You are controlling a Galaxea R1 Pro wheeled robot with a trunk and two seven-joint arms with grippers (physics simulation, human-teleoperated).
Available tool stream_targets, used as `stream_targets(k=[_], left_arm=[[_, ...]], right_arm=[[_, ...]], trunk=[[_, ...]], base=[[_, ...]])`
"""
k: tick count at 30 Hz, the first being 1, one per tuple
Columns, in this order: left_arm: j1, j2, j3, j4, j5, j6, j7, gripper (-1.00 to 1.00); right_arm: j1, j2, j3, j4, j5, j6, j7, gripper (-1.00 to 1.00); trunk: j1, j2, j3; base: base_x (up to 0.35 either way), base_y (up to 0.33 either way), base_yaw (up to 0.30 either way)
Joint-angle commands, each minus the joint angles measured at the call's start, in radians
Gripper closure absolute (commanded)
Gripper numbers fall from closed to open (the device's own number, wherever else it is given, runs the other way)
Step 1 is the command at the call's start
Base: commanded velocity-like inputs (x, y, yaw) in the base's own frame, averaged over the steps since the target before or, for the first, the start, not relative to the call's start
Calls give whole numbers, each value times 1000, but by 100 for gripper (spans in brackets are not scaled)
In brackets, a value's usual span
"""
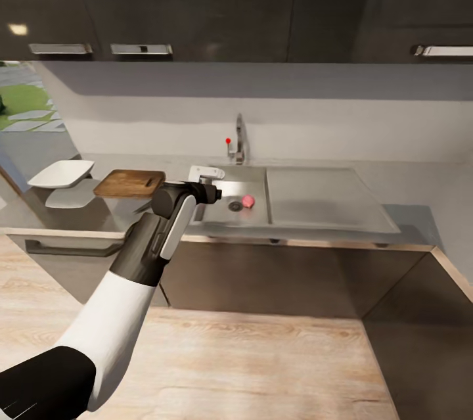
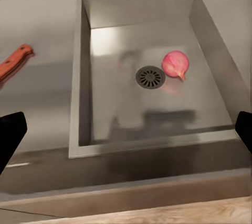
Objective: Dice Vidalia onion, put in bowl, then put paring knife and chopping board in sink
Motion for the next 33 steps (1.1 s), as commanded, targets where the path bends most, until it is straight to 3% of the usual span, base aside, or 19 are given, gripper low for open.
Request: stream_targets(k=[1, 10, 26, 33], left_arm=[[-1, 0, -1, 0, 10, 3, 10, -100], [-1, -1, -2, 3, 12, 3, 10, -100], [2, -1, -1, 41, 12, -41, 9, -100], [2, -1, -1, 99, 12, -43, 7, -100]], right_arm=[[0, 1, -1, 28, 10, -1, -5, -100], [0, 1, -1, 162, 9, -90, -9, -100], [0, 1, -1, 166, 12, -121, -9, -100], [0, 1, -1, 168, 12, -121, -9, -100]], trunk=[[1, -2, -2], [1, -2, -2], [1, -2, -2], [1, -2, -2]], base=[[58, -72, 0], [35, -34, 0], [84, -63, 0], [230, -116, 0]])
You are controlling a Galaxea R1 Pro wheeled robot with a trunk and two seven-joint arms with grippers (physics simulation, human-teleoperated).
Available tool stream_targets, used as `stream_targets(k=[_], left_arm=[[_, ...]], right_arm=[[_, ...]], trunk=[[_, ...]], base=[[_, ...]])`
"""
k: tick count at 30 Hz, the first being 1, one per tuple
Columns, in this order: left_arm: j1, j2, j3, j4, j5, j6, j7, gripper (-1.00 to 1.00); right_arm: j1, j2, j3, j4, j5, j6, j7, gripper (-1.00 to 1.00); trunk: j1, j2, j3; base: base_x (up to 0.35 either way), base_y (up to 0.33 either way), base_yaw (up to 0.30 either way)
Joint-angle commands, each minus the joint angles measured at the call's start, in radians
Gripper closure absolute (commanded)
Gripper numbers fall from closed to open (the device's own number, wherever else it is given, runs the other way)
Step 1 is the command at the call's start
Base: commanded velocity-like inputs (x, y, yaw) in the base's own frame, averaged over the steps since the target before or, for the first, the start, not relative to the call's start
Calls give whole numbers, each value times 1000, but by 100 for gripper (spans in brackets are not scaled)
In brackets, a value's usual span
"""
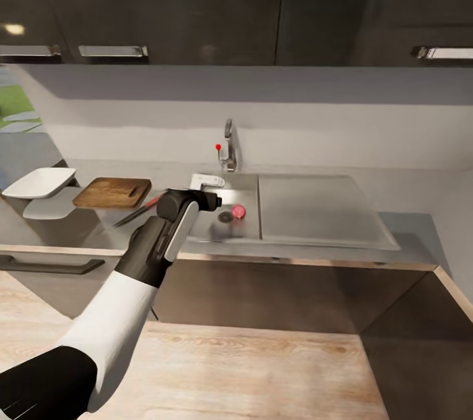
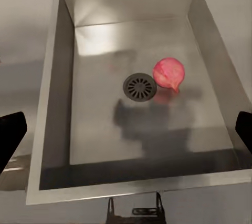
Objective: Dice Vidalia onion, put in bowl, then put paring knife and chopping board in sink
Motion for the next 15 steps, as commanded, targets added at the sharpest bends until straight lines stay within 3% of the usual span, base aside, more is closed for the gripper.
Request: stream_targets(k=[1, 8, 15], left_arm=[[-1, 0, -1, 3, 10, 3, 10, -100], [-1, -1, -3, 14, 12, -37, 10, -100], [-1, -1, -3, 24, 12, -53, 10, -100]], right_arm=[[0, 1, -2, -1, 10, 0, -6, -100], [0, 1, -2, 1, 10, 0, -4, -100], [0, 1, -2, 13, 10, 0, -4, -100]], trunk=[[1, -2, -2], [1, -2, -3], [1, -2, -4]], base=[[275, -150, 0], [271, -154, 0], [62, -41, 0]])
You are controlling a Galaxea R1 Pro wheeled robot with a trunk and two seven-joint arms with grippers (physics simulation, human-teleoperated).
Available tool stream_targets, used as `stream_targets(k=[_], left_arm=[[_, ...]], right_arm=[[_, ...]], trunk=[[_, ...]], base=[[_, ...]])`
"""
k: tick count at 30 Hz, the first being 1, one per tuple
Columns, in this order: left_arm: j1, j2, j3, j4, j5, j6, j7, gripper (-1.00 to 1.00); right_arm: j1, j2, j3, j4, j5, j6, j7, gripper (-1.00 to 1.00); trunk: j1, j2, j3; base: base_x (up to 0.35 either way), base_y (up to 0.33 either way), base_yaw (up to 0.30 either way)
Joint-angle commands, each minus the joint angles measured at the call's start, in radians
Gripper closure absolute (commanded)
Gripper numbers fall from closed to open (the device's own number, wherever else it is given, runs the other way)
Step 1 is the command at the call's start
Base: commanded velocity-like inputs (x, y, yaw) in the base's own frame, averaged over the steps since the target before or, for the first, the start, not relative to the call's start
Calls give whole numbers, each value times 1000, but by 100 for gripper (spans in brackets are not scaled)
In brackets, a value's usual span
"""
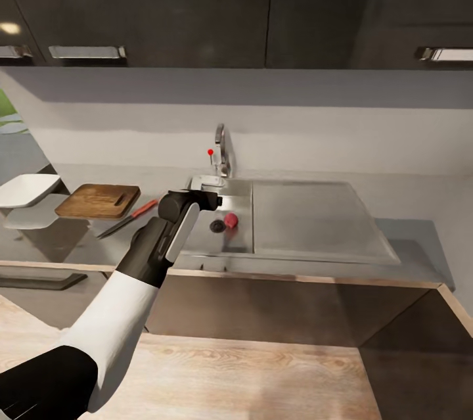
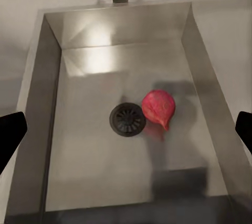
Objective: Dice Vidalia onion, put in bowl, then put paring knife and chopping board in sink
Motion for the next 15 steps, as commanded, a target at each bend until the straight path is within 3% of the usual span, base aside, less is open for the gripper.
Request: stream_targets(k=[1, 9, 15], left_arm=[[-1, 0, -1, 0, 10, 3, 9, -100], [0, 0, -1, 30, 10, 2, 8, -100], [0, 0, -2, 51, 10, 2, 6, -100]], right_arm=[[0, 1, -2, 3, 10, 0, -6, -100], [0, 1, -2, 26, 10, 0, -6, -100], [0, 1, -2, 30, 10, 0, -6, -100]], trunk=[[1, -2, -2], [1, -2, -13], [1, -2, -23]], base=[[7, -4, 0], [11, -1, 0], [179, -38, 0]])
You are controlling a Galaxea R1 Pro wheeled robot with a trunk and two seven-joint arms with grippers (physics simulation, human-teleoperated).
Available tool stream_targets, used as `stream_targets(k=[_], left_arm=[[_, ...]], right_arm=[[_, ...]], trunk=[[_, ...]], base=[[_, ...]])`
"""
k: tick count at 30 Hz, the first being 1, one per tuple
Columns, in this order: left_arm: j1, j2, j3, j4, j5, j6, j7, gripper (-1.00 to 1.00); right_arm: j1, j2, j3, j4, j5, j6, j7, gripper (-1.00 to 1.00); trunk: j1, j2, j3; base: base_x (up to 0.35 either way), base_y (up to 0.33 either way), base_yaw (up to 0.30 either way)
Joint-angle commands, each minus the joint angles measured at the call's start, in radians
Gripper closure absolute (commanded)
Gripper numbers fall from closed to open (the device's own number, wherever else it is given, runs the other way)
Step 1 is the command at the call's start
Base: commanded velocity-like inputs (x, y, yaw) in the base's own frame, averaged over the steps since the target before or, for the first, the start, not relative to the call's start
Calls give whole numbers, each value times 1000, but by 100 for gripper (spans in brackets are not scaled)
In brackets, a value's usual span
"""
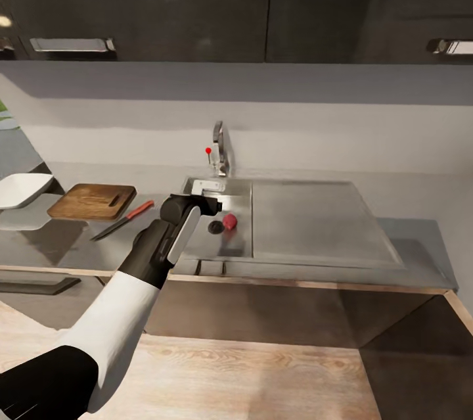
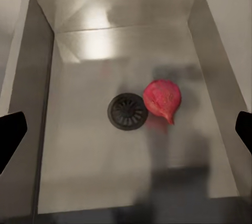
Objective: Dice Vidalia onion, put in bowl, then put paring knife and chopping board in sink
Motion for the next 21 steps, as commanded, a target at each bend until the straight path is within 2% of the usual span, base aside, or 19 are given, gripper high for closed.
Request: stream_targets(k=[1, 7, 21], left_arm=[[-1, 0, -1, 4, 10, 3, 10, -100], [-1, 0, -1, 43, 10, -33, 9, -100], [0, 2, -1, 105, 10, -55, 8, -100]], right_arm=[[0, 1, -2, -1, 10, 0, -6, -100], [0, 1, -2, 8, 10, 0, -6, -100], [0, 1, -2, 25, 10, 0, -6, -100]], trunk=[[1, -2, -3], [1, -2, -13], [1, -2, -35]], base=[[268, -111, 0], [229, -114, 0], [23, -7, 0]])
